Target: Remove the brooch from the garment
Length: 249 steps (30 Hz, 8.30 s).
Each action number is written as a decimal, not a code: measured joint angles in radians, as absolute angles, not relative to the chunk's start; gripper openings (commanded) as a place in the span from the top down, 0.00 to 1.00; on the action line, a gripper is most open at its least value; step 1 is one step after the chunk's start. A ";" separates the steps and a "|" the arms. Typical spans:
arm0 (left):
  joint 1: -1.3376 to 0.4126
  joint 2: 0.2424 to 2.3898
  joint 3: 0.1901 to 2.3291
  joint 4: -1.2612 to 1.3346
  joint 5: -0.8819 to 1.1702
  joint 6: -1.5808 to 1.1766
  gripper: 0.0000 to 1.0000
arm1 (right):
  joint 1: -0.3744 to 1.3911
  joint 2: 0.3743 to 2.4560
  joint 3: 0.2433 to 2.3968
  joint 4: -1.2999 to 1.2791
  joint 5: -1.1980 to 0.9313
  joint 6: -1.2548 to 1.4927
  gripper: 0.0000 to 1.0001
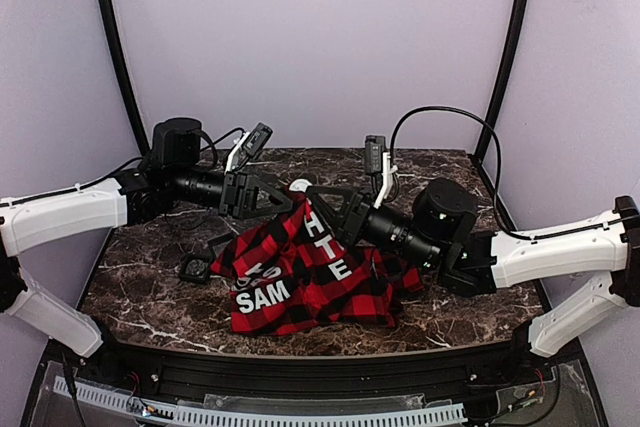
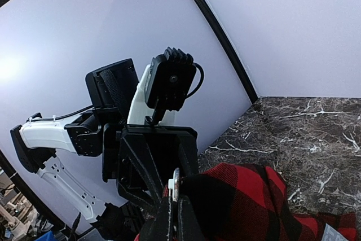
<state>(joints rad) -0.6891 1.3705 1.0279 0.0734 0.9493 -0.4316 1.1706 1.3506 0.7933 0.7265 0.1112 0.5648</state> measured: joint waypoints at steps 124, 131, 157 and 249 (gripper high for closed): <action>-0.720 1.430 1.066 -0.150 0.882 -0.281 0.99 | 0.977 1.398 0.785 0.540 -0.284 0.757 1.00; -0.723 1.435 1.101 -0.211 0.831 -0.260 0.94 | 0.976 1.387 0.780 0.529 -0.265 0.753 1.00; -0.704 1.439 1.115 -0.224 0.768 -0.244 0.09 | 0.973 1.234 0.936 -0.134 0.115 0.620 1.00; -0.773 1.339 1.076 -0.070 0.897 -0.330 0.99 | 1.017 1.232 0.823 0.399 -0.360 0.609 0.30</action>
<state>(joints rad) -0.7731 1.3392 1.0763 -0.0696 0.8974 -0.3298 1.0168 1.2324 0.8227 0.3988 -0.3599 0.6086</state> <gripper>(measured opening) 0.024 0.617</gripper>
